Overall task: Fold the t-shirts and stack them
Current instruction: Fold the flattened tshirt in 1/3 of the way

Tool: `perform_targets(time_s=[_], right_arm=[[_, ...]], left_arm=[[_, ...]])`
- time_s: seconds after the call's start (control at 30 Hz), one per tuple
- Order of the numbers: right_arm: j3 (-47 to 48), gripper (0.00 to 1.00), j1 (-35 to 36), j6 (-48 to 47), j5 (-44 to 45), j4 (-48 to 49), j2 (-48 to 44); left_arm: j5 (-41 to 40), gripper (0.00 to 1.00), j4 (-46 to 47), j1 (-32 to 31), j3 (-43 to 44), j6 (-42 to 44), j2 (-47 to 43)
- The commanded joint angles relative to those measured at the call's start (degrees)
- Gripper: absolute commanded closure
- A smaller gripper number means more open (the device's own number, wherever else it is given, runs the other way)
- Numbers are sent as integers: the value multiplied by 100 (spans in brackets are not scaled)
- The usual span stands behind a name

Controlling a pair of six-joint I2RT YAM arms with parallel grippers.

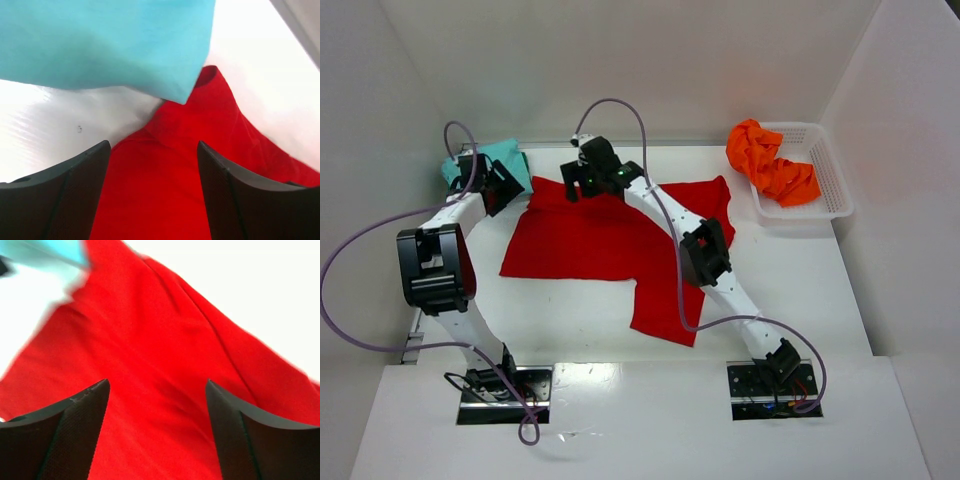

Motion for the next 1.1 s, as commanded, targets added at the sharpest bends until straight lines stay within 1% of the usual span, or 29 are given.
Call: perform_targets(time_s=[0.0,0.03,0.07,0.17,0.2,0.33,0.47,0.6,0.7,0.83,0.9,1.03,1.07], right_arm=[[579,14,338,-280,330,247,-241],[640,14,400,-367,382,247,-241],[693,13,400,-446,382,299,-180],[947,13,462,-447,321,352,31],[1009,13,462,-447,225,352,154],[1141,13,462,-499,163,405,348],[1334,13,515,-614,163,458,690],[1388,13,515,-667,163,405,901],[1388,18,515,-720,163,352,955],[1388,18,567,-930,311,300,1016],[1388,21,567,-931,373,300,1068],[1467,22,690,-1036,558,300,1069],[1519,24,690,-1036,558,300,1069]], left_arm=[[512,22,323,228,-307,-421,-203],[694,20,393,281,-308,-421,-203],[809,20,393,281,-308,-421,-203],[1178,22,516,333,-308,-360,34],[1467,22,516,334,-308,-359,34],[1724,23,648,334,-255,-298,149],[1786,23,517,334,-176,-236,263],[1601,23,464,334,-237,-236,211],[1601,23,411,386,-237,-236,210],[1601,23,411,439,-185,-236,263],[1601,23,411,439,-185,-236,315],[1601,23,411,439,-185,-236,316],[1601,23,411,439,-185,-236,316]])
